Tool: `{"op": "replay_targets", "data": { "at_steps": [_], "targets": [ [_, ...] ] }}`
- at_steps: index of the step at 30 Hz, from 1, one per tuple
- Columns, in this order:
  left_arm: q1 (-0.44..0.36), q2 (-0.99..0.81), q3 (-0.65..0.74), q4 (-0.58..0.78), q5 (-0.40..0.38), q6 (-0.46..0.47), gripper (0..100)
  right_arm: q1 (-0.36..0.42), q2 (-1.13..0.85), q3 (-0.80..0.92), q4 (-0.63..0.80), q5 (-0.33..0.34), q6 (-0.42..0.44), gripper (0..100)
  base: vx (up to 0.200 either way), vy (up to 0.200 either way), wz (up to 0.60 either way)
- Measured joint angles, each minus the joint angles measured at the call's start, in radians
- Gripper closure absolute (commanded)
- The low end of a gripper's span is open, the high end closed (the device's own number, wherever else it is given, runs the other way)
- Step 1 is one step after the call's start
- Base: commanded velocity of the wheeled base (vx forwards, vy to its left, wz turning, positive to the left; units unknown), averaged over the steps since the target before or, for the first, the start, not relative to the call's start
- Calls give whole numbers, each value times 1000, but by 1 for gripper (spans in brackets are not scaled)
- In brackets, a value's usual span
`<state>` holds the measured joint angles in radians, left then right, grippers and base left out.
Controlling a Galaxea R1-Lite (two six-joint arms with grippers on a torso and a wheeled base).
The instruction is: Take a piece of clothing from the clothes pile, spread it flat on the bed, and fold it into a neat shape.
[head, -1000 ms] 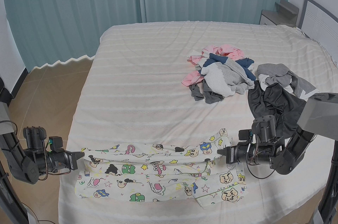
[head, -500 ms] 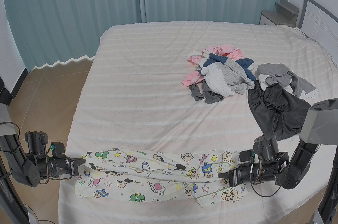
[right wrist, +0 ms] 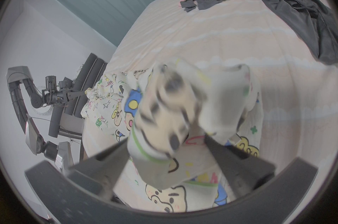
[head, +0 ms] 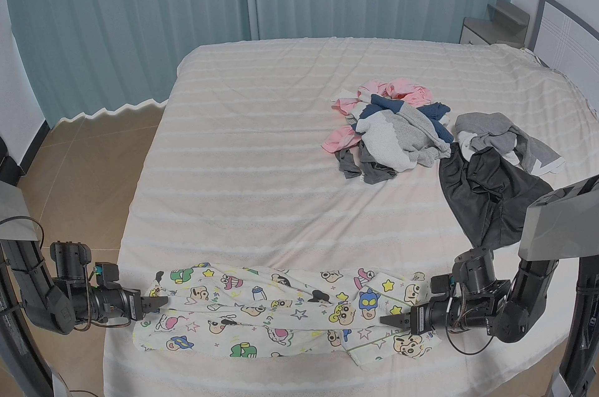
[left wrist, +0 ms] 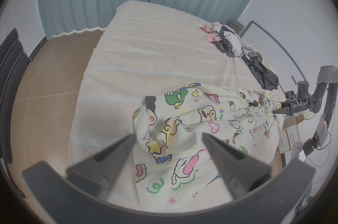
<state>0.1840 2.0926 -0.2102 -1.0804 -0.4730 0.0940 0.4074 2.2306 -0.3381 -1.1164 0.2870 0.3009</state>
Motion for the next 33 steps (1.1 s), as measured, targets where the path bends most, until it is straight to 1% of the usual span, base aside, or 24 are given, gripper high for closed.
{"op": "replay_targets", "data": {
  "at_steps": [5,7,10,13,17,20,21,22,24,25,27,28,30,33],
  "targets": [
    [27,3,1,-24,-4,-16,0,-6,-13,56,-100,0,21,0,0,0,0],
    [43,3,1,-49,-5,-50,0,-8,-20,88,-143,-3,26,0,0,0,0],
    [70,2,1,-100,-7,-143,0,-15,-28,130,-201,-18,30,0,0,0,0],
    [95,0,1,-152,-9,-280,0,-30,-35,164,-265,-37,33,0,0,0,0],
    [122,-14,3,-200,-20,-434,0,-56,-51,203,-326,-51,34,0,0,0,0],
    [143,-32,4,-220,-48,-606,0,-80,-74,229,-342,-55,35,0,0,0,0],
    [153,-40,6,-228,-64,-684,0,-91,-86,238,-346,-56,35,0,0,0,0],
    [159,-46,7,-232,-76,-736,0,-98,-94,243,-349,-57,35,0,0,0,0],
    [179,-61,13,-241,-116,-870,0,-118,-122,253,-357,-59,35,0,0,0,0],
    [189,-67,16,-244,-141,-919,0,-126,-135,256,-358,-61,35,0,0,0,0],
    [219,-78,26,-250,-225,-1011,0,-135,-166,256,-362,-66,35,0,0,0,0],
    [234,-83,30,-251,-262,-1039,0,-136,-179,253,-362,-71,35,0,0,0,0],
    [276,-89,41,-257,-365,-1075,0,-127,-204,234,-353,-89,36,0,0,0,0],
    [338,-93,56,-266,-471,-1079,0,-93,-233,178,-304,-113,41,0,0,0,0]
  ]
}}
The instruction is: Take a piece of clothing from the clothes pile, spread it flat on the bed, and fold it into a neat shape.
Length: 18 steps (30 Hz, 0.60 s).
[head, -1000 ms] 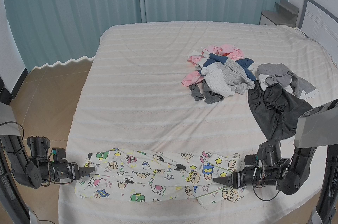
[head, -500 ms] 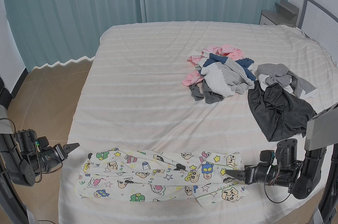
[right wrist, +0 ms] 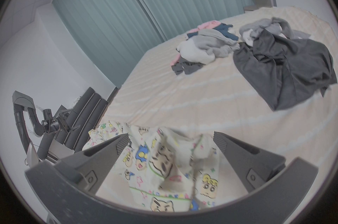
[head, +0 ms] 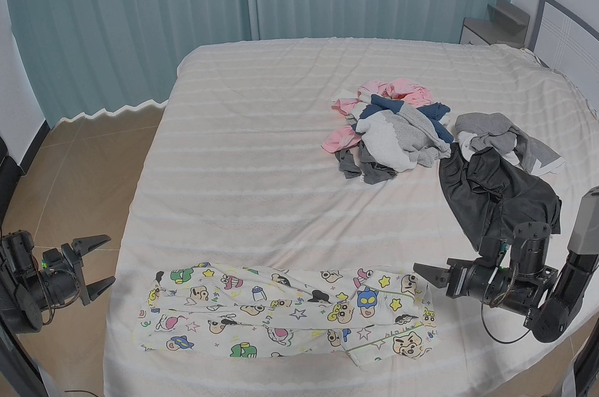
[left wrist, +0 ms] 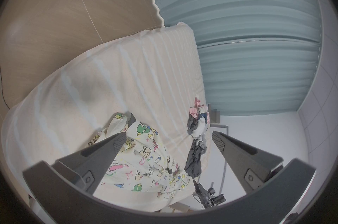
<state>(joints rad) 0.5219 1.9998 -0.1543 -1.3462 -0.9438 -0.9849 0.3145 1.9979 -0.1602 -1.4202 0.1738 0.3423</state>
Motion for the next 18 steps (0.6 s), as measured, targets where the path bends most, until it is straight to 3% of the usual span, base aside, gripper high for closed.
{"op": "replay_targets", "data": {
  "at_steps": [5,11,14,18],
  "targets": [
    [49,7,30,-15,-63,66,0,71,-31,-128,227,-21,66,0,0,0,0],
    [63,43,72,-25,-90,241,0,133,-42,-300,479,-32,125,0,0,0,0],
    [63,66,89,-28,-96,302,0,143,-32,-396,573,-35,107,0,0,0,0],
    [61,91,102,-32,-100,335,0,143,-5,-526,716,-39,10,0,0,0,0]
  ]
}}
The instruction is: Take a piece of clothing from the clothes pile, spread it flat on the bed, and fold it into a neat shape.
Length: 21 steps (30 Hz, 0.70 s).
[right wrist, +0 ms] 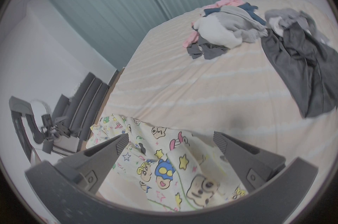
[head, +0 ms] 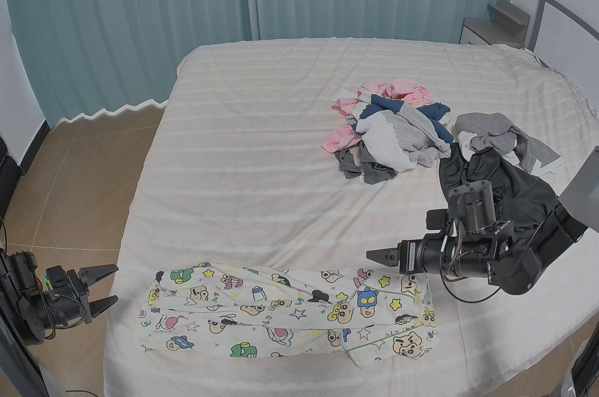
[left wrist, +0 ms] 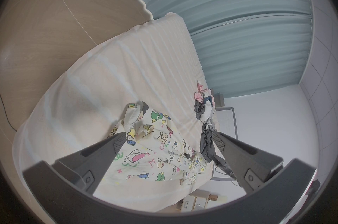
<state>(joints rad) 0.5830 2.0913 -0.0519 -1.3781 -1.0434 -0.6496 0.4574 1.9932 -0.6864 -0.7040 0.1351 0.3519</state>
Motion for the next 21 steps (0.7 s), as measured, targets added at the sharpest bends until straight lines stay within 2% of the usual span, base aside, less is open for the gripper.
{"op": "replay_targets", "data": {
  "at_steps": [2,6,9,16,21],
  "targets": [
    [-2,8,3,-1,0,7,0,-4,13,-49,57,0,-51,0,0,0,0],
    [-7,22,7,-1,-1,30,0,-21,49,-156,180,0,-222,0,0,0,0],
    [-10,36,13,-2,-1,93,0,-27,82,-232,239,0,-309,0,0,0,0],
    [-13,80,32,-2,0,249,0,-10,154,-306,269,6,-418,0,0,0,0],
    [-14,105,34,-2,0,266,0,9,192,-317,277,8,-442,0,0,0,0]
  ]
}}
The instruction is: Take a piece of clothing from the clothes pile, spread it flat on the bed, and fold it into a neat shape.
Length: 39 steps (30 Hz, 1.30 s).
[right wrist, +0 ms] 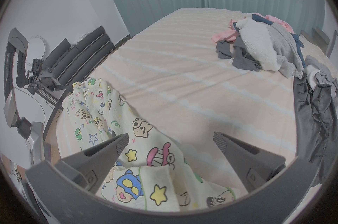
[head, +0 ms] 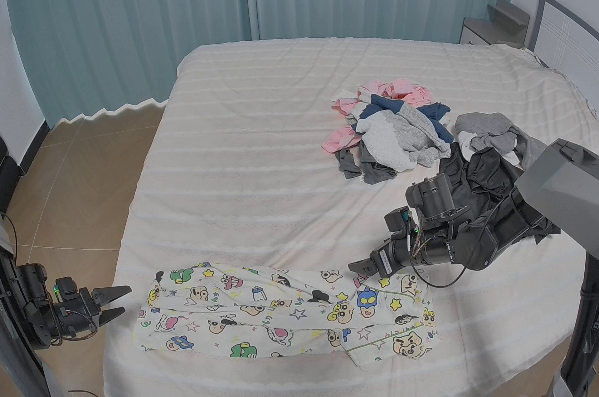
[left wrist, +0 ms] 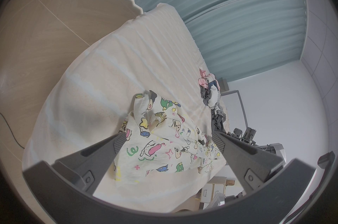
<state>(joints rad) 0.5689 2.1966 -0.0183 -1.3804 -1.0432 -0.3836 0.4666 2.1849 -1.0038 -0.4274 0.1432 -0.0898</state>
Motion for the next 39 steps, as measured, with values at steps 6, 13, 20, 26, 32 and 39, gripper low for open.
{"op": "replay_targets", "data": {
  "at_steps": [6,13,20,26,32,39],
  "targets": [
    [0,11,1,0,0,1,0,37,13,18,-1,0,0,0,0,0,0],
    [0,16,1,0,0,1,0,62,16,49,0,1,0,0,0,0,0],
    [0,17,1,0,0,1,0,64,18,69,-3,0,0,0,0,0,0],
    [0,17,1,0,0,1,0,69,20,72,-9,1,7,100,0,0,0],
    [0,17,1,0,0,1,0,76,10,73,-11,3,11,100,0,0,0],
    [0,17,1,0,0,1,0,83,-12,75,-20,7,13,100,0,0,0]
  ]
}}
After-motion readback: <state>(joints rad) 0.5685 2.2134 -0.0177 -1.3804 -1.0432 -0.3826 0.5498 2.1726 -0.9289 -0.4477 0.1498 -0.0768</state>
